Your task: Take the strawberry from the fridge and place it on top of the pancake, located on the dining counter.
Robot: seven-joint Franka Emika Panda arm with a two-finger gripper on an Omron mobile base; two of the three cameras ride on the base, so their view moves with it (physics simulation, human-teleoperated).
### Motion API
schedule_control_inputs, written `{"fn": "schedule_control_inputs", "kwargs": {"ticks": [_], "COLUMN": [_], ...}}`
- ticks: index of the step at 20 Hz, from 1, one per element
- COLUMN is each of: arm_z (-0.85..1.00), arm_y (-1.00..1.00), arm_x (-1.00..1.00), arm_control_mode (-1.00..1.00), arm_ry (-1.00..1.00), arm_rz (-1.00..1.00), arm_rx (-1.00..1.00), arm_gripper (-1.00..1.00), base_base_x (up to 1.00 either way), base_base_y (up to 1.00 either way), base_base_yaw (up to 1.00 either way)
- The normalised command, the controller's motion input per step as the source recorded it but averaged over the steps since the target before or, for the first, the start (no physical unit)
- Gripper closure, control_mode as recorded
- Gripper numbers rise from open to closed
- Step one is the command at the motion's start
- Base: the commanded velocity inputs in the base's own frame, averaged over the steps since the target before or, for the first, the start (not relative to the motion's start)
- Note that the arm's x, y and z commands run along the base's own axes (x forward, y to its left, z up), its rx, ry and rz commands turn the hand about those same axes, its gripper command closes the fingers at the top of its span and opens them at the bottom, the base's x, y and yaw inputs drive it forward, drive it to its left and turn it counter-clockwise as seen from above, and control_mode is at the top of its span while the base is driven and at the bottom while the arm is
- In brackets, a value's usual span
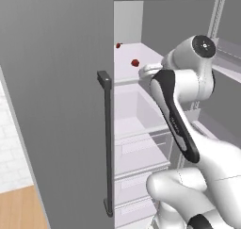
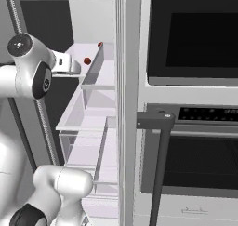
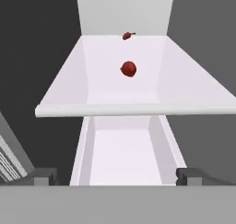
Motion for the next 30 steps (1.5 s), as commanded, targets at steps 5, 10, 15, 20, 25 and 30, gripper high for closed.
{"fn": "schedule_control_inputs", "kwargs": {"ticks": [5, 10, 15, 20, 25, 30], "arm_z": [0.0, 0.08, 0.0, -0.02, -0.11, -0.2], "arm_y": [0.0, -0.02, -0.17, -0.08, 0.06, 0.17], "arm_x": [0.61, 0.9, 0.83, 0.45, 0.51, 0.61], "arm_control_mode": [-1.0, -1.0, -1.0, -1.0, -1.0, -1.0], "arm_ry": [-0.01, -0.01, 0.12, 0.01, 0.0, 0.0], "arm_rz": [0.0, 0.0, -0.01, 0.0, 0.0, -0.04], "arm_rx": [0.0, -0.01, 0.0, 0.0, 0.0, 0.0], "arm_gripper": [-1.0, -1.0, -1.0, -1.0, -1.0, -1.0], "base_base_x": [0.0, 0.0, 0.0, 0.0, 0.0, 0.0], "base_base_y": [0.0, 0.0, 0.0, 0.0, 0.0, 0.0], "base_base_yaw": [0.0, 0.0, 0.0, 0.0, 0.0, 0.0]}}
